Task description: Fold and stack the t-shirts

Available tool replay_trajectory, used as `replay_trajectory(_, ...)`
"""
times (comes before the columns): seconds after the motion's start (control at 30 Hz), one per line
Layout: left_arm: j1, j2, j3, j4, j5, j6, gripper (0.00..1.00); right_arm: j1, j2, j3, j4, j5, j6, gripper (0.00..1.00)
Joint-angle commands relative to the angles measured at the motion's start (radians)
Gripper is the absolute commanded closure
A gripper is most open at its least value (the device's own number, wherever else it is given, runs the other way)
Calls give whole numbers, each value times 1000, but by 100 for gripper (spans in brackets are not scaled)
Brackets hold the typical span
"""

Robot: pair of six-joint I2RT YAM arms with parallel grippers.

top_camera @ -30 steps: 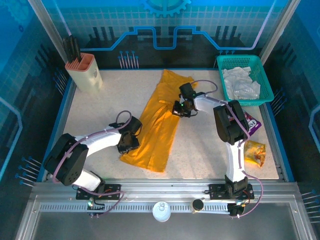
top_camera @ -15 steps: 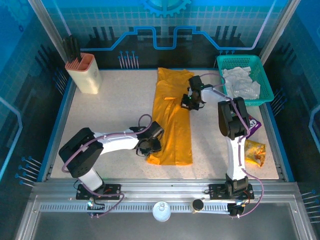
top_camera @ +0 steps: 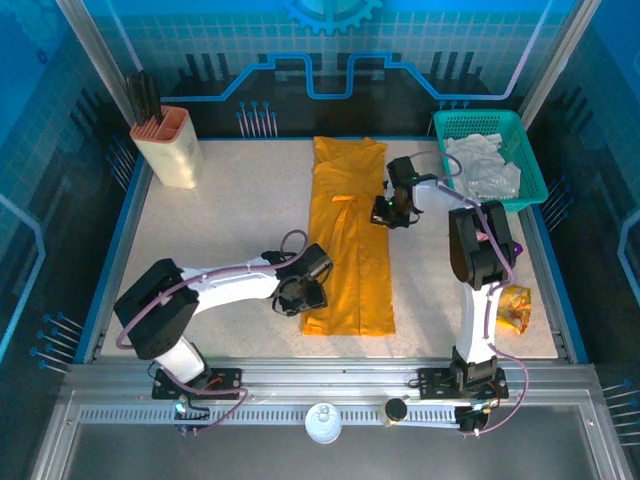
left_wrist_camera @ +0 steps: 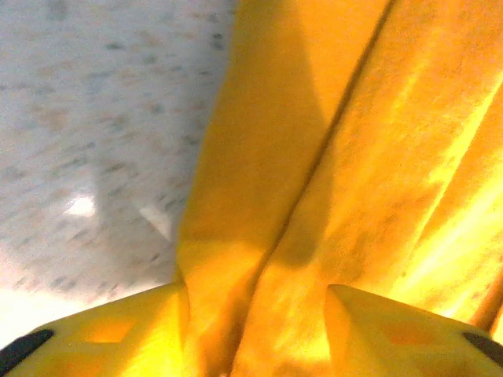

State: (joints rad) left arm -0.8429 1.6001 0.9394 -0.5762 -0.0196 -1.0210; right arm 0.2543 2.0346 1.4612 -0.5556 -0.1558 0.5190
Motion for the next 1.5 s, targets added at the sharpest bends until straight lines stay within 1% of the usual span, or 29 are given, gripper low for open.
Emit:
replay_trajectory(0.0, -6, -109, 102, -180, -87, 52, 43, 56, -240, -60, -37, 71, -98, 72)
replay_trajectory(0.07, -3, -150, 133, -222, -125, 63, 38, 112, -349, -117, -65, 118, -134, 66)
replay_trajectory(0.13, 7, -198, 152, -268, -169, 72, 34, 202, -451, -177, -113, 173, -150, 62)
replay_trajectory(0.2, 31, -246, 156, -306, -204, 76, 30, 318, -526, -229, -164, 227, -126, 58)
replay_trajectory(0.3, 97, -335, 133, -357, -257, 90, 28, 516, -581, -300, -206, 280, -24, 56)
replay_trajectory(0.43, 222, -482, 94, -413, -304, 123, 28, 734, -543, -357, -185, 300, 138, 55)
replay_trajectory(0.53, 296, -587, 85, -470, -356, 144, 29, 846, -464, -348, -148, 309, 223, 55)
replay_trajectory(0.6, 339, -647, 84, -506, -388, 155, 29, 891, -403, -327, -124, 304, 261, 55)
replay_trajectory(0.73, 392, -723, 74, -536, -397, 183, 29, 945, -275, -267, -106, 282, 292, 57)
replay_trajectory(0.83, 396, -732, 50, -529, -375, 184, 29, 955, -216, -218, -139, 300, 301, 59)
replay_trajectory(1.03, 398, -723, -34, -438, -283, 170, 30, 955, -207, -183, -200, 380, 318, 59)
replay_trajectory(1.13, 398, -703, -62, -392, -242, 166, 30, 954, -205, -181, -203, 392, 327, 60)
replay_trajectory(1.27, 398, -672, -71, -365, -217, 173, 30, 941, -179, -183, -177, 371, 327, 64)
replay_trajectory(1.47, 398, -657, -72, -350, -210, 185, 30, 924, -158, -171, -162, 373, 325, 69)
